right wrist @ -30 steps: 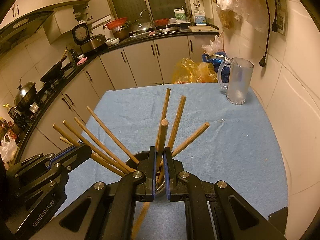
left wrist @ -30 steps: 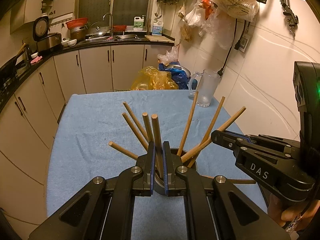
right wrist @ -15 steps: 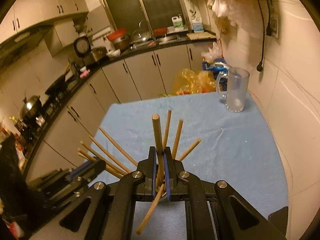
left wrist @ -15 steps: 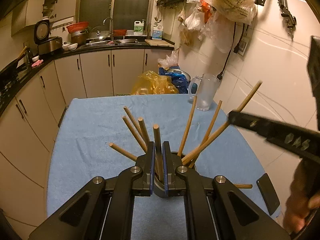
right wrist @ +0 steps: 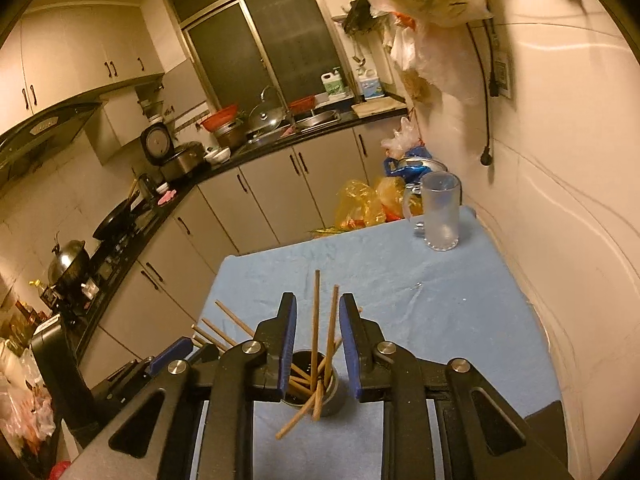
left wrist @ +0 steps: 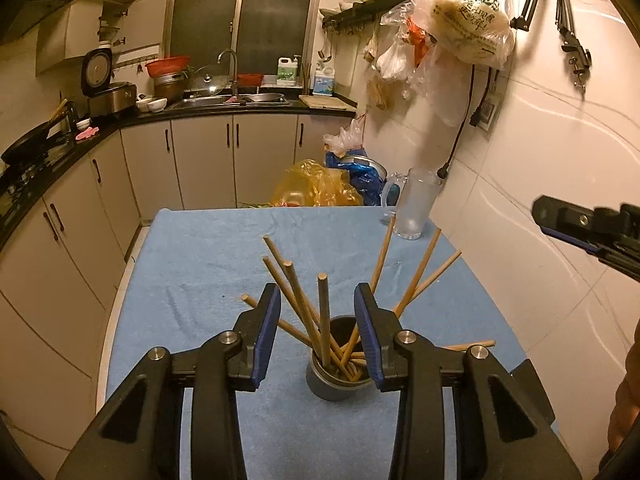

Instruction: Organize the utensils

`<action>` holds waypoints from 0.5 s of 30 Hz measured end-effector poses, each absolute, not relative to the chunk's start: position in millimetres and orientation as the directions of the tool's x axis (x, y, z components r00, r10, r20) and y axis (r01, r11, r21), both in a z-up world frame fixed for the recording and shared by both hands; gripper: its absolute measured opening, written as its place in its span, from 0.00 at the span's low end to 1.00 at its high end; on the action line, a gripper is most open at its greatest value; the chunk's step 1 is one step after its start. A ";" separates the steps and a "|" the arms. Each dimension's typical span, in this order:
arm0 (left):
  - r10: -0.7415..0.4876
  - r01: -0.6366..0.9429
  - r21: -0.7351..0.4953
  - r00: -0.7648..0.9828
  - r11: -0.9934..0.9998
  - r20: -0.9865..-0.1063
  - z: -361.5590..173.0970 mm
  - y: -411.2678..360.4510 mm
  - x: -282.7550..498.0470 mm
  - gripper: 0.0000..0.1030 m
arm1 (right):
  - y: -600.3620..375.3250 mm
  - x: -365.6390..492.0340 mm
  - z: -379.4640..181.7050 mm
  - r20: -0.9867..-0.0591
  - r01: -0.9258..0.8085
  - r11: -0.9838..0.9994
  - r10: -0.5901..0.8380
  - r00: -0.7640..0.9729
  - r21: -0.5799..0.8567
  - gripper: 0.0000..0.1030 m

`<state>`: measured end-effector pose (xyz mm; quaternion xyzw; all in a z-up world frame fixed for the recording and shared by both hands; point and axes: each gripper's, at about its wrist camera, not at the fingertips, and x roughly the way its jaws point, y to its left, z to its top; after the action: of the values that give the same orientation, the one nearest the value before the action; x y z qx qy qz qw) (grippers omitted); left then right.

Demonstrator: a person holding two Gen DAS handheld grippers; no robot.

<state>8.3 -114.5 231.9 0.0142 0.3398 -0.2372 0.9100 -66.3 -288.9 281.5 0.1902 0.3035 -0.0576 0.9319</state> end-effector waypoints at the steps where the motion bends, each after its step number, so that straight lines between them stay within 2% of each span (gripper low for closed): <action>1: -0.423 0.438 -0.139 0.659 0.888 -0.623 233.7 -112.3 7.0 0.39 | -289.8 -69.2 282.5 -0.586 0.224 0.920 0.008 0.810 0.322 0.24; 5: -0.421 0.419 -0.154 0.675 0.895 -0.606 243.6 -99.4 -1.2 0.42 | -292.2 -87.0 286.7 -0.581 0.246 0.913 -0.013 0.814 0.324 0.31; 7: -0.409 0.408 -0.146 0.689 0.901 -0.599 249.2 -94.2 -5.3 0.47 | -292.7 -94.9 287.4 -0.583 0.252 0.915 -0.024 0.812 0.314 0.35; 9: -0.396 0.397 -0.130 0.717 0.908 -0.574 258.5 -85.2 -16.2 0.52 | -294.8 -106.2 287.5 -0.586 0.264 0.915 -0.038 0.810 0.306 0.42; 11: -0.372 0.380 -0.108 0.738 0.919 -0.563 266.3 -76.6 -27.3 0.70 | -294.9 -115.8 286.7 -0.587 0.273 0.916 -0.052 0.808 0.295 0.45; 13: -0.352 0.366 -0.087 0.761 0.926 -0.545 271.3 -69.3 -39.3 0.77 | -293.4 -126.3 285.6 -0.591 0.281 0.918 -0.066 0.804 0.279 0.51; 15: -0.300 0.333 -0.034 0.795 0.942 -0.527 273.4 -62.4 -55.7 0.86 | -290.6 -138.5 282.3 -0.593 0.287 0.923 -0.083 0.801 0.258 0.64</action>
<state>-55.7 -62.4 273.4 0.0302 0.2732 -0.1670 0.9469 -138.5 -290.6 282.3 0.1700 0.2993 -0.0991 0.9336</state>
